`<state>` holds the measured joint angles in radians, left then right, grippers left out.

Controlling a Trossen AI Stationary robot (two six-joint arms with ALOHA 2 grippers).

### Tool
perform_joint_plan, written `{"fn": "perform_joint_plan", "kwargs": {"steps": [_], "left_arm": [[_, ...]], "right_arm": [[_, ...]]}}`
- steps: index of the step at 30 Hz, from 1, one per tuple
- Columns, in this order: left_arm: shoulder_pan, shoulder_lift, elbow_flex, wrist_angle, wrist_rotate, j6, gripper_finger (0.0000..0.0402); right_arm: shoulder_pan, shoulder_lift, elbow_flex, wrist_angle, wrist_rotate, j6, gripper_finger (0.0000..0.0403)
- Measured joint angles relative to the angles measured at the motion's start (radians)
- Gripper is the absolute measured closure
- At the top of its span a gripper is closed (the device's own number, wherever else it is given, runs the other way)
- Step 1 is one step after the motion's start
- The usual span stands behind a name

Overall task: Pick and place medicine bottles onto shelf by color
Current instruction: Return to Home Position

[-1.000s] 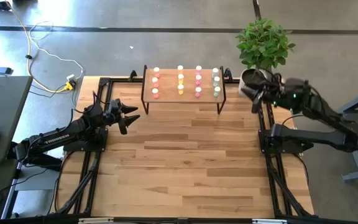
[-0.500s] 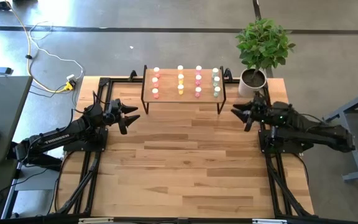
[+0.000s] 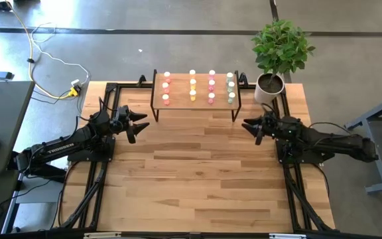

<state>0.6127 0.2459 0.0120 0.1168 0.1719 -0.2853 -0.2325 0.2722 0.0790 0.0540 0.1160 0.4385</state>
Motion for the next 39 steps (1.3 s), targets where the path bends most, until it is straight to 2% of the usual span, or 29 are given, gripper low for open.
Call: {"fn": "perform_joint_plan", "kwargs": {"steps": [11, 20, 39], "left_arm": [[0.0, 0.0, 0.0, 0.0, 0.0, 0.0, 0.0168], [0.0, 0.0, 0.0, 0.0, 0.0, 0.0, 0.0168], [0.0, 0.0, 0.0, 0.0, 0.0, 0.0, 0.0168]], "right_arm": [[0.0, 0.003, -0.069, -0.011, 0.031, 0.118, 0.026], [0.0, 0.003, -0.069, -0.016, 0.023, 0.024, 0.026], [0.0, 0.003, -0.069, -0.018, 0.023, 0.032, 0.026]]}}
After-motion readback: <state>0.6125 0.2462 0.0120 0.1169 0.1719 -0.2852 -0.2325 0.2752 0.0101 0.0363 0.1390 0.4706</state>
